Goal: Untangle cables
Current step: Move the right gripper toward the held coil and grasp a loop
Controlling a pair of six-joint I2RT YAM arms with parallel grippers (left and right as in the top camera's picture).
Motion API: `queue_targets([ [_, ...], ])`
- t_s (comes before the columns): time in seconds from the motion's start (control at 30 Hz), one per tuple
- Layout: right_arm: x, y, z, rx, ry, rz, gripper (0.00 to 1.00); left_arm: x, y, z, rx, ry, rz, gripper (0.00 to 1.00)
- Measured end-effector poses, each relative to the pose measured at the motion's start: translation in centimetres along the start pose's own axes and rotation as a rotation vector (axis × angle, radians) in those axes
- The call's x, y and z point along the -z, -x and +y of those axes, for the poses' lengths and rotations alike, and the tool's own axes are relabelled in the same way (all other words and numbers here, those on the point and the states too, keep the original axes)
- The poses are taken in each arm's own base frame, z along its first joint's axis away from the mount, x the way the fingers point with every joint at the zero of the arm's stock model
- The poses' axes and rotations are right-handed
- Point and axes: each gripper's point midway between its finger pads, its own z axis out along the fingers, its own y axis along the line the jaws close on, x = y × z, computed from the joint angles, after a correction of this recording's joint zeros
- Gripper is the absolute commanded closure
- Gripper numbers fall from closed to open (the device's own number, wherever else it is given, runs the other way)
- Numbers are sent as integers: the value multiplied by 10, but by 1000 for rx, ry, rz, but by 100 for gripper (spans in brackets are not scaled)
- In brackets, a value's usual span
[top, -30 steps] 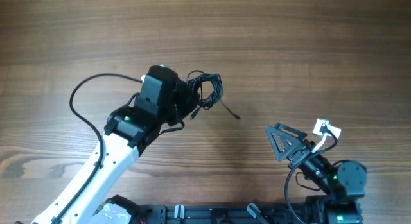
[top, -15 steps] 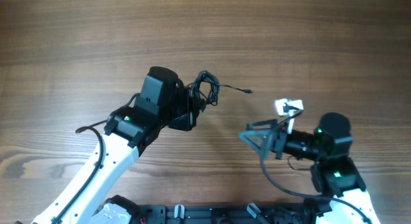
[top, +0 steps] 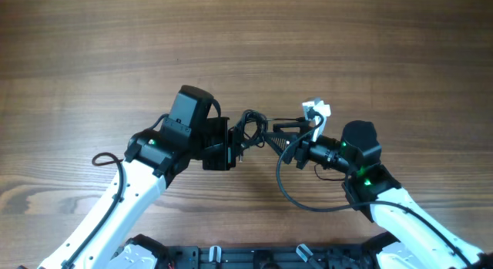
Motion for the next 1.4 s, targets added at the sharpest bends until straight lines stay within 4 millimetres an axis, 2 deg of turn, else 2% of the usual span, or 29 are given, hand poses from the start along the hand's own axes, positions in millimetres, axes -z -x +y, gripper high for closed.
queue_targets([
  [0.17, -1, 1, 7, -1, 43, 0, 53, 0, -1, 0, 2, 2, 4, 96],
  [0.27, -1, -1, 12, -10, 70, 16, 51, 0, 0, 0, 3, -1, 1, 96],
  [0.57, -2, -10, 25, -45, 134, 65, 51, 10, 31, -16, 73, -63, -96, 96],
  [0.73, -7, -16, 31, -39, 135, 75, 52, 8, 28, -13, 61, -54, -92, 96],
  [0.8, -11, -18, 32, -36, 125, 73, 58, 5, 22, -8, 42, -38, -84, 96],
  [0.87, -15, -22, 33, -35, 112, 76, 71, 2, 16, -3, 22, -22, -76, 96],
  [0.9, -16, -23, 32, -35, 102, 74, 83, 1, 13, -1, 15, -16, -73, 96],
  [0.93, -18, -24, 29, -30, 79, 69, 95, 0, 12, 0, 9, -12, -70, 96],
  [1.1, -21, -21, 20, -30, 7, 32, 95, -1, 12, -4, -6, -33, -79, 96],
  [1.17, -21, -24, 13, -52, -28, 46, 95, 1, 14, -8, -65, -40, -77, 96],
  [1.3, -11, -47, -35, -226, -278, 96, 96, 8, 18, -21, -399, -69, -56, 96],
  [1.4, -8, -52, -44, -262, -335, 100, 95, 8, 17, -22, -623, -64, -55, 96],
])
